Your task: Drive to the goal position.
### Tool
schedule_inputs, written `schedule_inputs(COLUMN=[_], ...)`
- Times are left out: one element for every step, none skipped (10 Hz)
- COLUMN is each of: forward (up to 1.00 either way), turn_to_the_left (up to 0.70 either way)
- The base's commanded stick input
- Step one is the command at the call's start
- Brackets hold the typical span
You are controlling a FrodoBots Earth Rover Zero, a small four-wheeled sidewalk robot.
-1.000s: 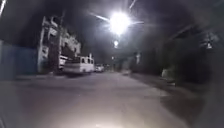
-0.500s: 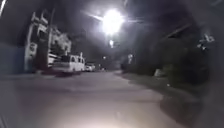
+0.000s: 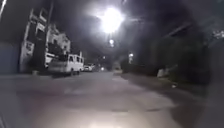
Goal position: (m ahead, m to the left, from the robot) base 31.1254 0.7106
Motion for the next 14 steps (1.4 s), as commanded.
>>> schedule_inputs(forward=[0.7,0.7,0.7,0.7,0.7,0.7,0.7,0.7,0.7,0.7,0.7,0.7,0.7,0.7], turn_to_the_left=[0.0,-0.08,-0.21,-0.33,-0.33,-0.33,-0.33,-0.33,-0.33,-0.28,-0.11,0.0,0.0,0.0])
